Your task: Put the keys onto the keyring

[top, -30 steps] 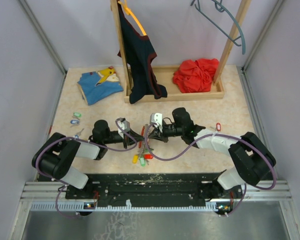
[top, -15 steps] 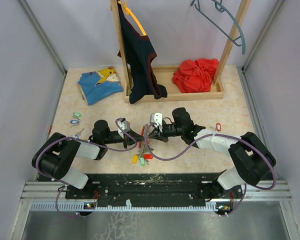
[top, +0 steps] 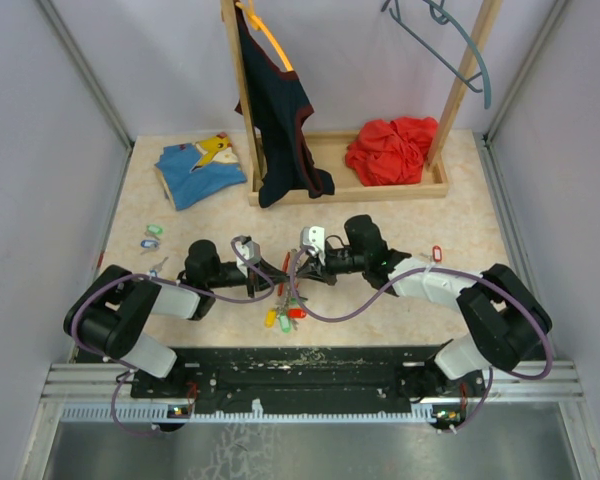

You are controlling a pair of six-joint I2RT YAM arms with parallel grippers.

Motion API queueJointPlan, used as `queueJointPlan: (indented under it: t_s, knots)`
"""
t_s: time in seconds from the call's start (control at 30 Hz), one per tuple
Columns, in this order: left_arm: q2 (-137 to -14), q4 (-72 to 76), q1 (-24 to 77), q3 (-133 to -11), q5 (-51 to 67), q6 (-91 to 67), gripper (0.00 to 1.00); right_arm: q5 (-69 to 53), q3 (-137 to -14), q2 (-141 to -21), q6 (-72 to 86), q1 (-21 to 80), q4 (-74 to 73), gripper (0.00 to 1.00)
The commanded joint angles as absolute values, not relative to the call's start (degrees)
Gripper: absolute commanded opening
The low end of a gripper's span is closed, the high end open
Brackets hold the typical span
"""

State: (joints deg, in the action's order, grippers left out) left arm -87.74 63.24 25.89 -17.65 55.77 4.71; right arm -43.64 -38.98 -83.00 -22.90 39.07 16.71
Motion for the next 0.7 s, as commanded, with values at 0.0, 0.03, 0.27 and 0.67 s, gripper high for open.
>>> queueJointPlan:
  t_s: [0.0, 0.03, 0.27, 0.67]
  knots:
    - [-86.51, 64.83, 26.02, -17.88, 56.7, 5.19, 0.0, -46.23, -39.58, -81.96, -23.37, 38.45, 18.02, 0.0]
    - [-86.37, 64.59, 26.06, -17.84, 56.62, 5.44, 0.0, -46.1, -39.43, -81.75, -23.44, 38.29, 17.69, 0.0]
    - [-86.21, 64.36, 26.02, -17.84, 56.93, 5.64, 0.0, -46.05, -39.11, -81.2, -23.82, 37.94, 17.07, 0.0]
    - [-86.4, 65.02, 26.02, -17.84, 58.25, 5.35, 0.0, -45.42, -38.93, -81.53, -22.13, 37.89, 19.73, 0.0]
